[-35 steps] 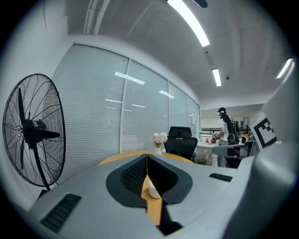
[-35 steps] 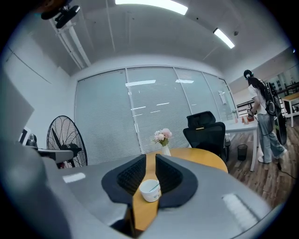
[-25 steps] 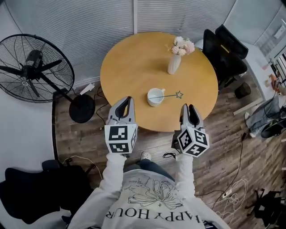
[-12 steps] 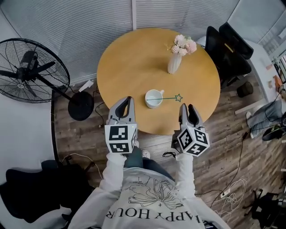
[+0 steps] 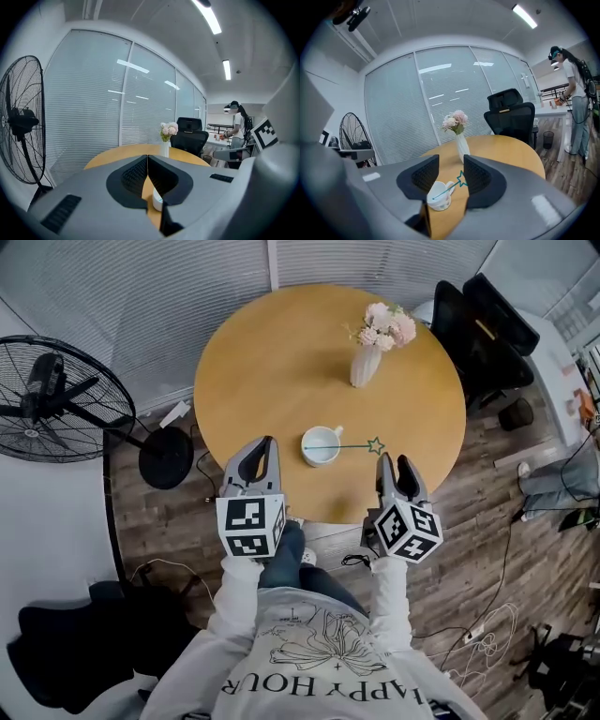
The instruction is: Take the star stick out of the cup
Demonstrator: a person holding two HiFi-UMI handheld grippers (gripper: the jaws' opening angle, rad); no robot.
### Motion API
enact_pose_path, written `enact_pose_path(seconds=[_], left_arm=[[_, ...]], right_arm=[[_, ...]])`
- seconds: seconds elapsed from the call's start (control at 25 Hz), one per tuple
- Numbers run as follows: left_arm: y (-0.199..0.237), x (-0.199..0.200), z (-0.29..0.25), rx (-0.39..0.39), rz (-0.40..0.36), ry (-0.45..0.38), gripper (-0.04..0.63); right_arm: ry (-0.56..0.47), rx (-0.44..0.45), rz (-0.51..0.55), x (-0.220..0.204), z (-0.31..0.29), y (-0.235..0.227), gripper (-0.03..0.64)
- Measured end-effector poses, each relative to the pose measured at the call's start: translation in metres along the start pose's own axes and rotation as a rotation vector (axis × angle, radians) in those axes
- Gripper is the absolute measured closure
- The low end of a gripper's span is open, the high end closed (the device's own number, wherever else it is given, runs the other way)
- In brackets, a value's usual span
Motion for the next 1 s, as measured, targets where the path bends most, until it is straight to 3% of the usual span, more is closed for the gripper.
enact_pose_path(seconds=[1.0], left_arm=[[0.008,-0.037,-0.091,-0.094,-0.030,0.151,0.588]], right_arm=[[0.095,-0.090,-0.040,-0.034,-0.066,-0.031,0.444]])
Point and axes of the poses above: the fingertips, and each gripper's own axes: z backward along the fingers, y to its left, x out of its top, the point moved 7 cm from there along z, backward along the fingers, and after that the axes turned 7 degrees about x, right-handed, at the moved point
